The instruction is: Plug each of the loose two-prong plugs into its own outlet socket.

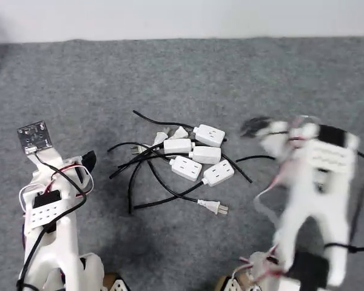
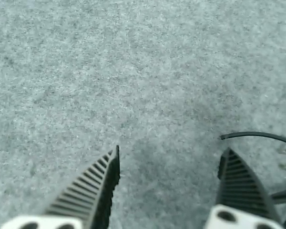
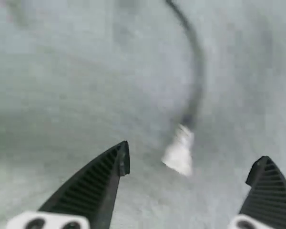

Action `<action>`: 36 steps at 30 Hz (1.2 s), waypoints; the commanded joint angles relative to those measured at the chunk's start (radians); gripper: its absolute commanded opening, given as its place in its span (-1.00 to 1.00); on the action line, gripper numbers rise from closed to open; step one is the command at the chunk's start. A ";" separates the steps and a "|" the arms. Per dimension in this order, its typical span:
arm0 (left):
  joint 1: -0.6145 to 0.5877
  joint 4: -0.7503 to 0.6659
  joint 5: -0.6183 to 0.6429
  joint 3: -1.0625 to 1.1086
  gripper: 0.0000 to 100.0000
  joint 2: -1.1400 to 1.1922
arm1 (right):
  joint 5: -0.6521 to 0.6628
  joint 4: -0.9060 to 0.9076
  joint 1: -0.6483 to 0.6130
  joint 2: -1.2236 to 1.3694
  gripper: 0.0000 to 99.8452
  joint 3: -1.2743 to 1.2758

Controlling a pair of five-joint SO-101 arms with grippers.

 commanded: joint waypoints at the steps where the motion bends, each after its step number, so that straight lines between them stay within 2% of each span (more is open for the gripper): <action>1: 0.008 -0.031 -0.002 -0.004 -0.37 -0.018 | 0.006 0.166 -0.271 -0.176 -0.23 0.057; 6: 0.006 -0.031 -0.002 -0.004 -0.37 -0.018 | -0.135 0.071 -0.449 -0.292 -0.23 0.206; 10: 0.006 -0.031 -0.002 -0.004 -0.37 -0.018 | -0.226 -0.062 -0.544 -0.263 -0.23 0.327; 18: 0.006 -0.031 -0.002 -0.004 -0.37 -0.018 | -0.350 -0.133 -0.736 -0.176 -0.23 0.353; 33: 0.006 -0.031 -0.002 -0.004 -0.37 -0.018 | -0.365 -0.358 -0.624 0.102 -0.24 0.381; 36: 0.006 -0.031 -0.002 -0.004 -0.37 -0.018 | -0.365 -0.403 -0.602 0.119 -0.40 0.381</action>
